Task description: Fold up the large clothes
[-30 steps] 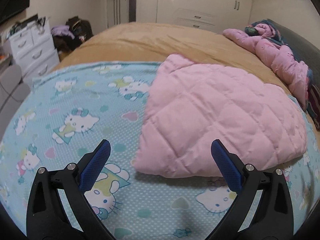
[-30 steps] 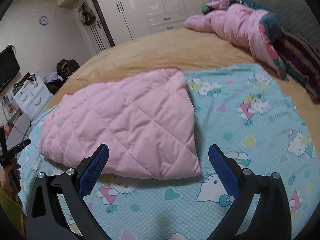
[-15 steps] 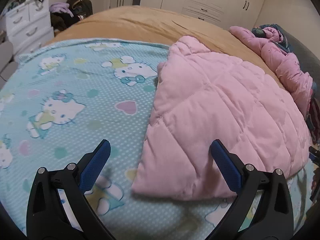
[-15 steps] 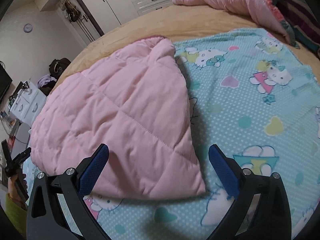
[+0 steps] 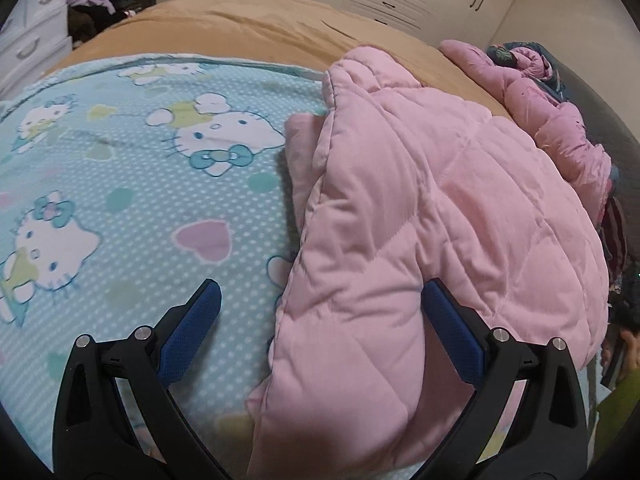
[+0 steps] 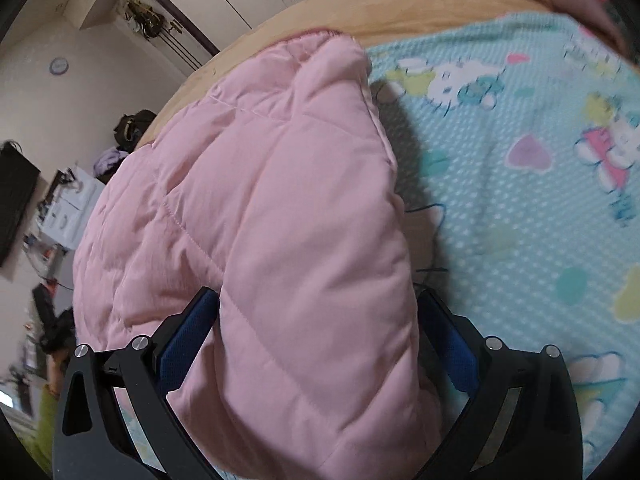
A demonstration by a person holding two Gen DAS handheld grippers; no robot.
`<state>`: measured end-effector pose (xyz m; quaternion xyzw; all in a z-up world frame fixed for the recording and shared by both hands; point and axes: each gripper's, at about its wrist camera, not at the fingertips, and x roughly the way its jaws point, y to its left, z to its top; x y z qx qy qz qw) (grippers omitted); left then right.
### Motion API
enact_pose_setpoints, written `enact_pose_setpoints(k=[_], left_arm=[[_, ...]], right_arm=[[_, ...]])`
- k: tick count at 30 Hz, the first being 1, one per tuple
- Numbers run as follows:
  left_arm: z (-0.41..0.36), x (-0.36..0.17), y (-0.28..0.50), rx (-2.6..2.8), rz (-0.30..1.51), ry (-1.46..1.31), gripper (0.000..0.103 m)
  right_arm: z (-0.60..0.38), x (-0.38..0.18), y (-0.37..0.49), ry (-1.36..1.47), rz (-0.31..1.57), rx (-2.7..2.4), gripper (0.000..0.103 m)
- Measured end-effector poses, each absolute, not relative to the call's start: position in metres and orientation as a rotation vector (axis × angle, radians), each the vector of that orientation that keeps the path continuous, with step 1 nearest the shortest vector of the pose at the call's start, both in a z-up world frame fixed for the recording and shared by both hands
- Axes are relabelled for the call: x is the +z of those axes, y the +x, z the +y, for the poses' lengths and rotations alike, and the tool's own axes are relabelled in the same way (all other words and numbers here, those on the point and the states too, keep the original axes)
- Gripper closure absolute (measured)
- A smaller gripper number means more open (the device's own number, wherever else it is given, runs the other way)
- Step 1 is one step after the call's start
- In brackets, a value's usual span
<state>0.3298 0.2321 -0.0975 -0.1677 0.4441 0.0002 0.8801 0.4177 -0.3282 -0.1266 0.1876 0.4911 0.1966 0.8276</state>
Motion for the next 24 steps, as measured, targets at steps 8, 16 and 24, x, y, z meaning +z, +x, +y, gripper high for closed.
enact_pose_setpoints(k=[8, 16, 24], left_arm=[[0.231, -0.112, 0.346, -0.075, 0.941, -0.390, 0.008], [0.212, -0.105, 0.354, -0.144, 0.935, -0.392, 0.047], [0.192, -0.074, 0.338, -0.124, 0.895, -0.311, 0.068]], right_arm=[[-0.319, -0.130, 0.434, 0.386, 1.054, 0.476, 0.004], [-0.297, -0.123, 0.431, 0.383, 1.046, 0.498, 0.029], [-0.300, -0.091, 0.412, 0.365, 1.051, 0.515, 0.054]])
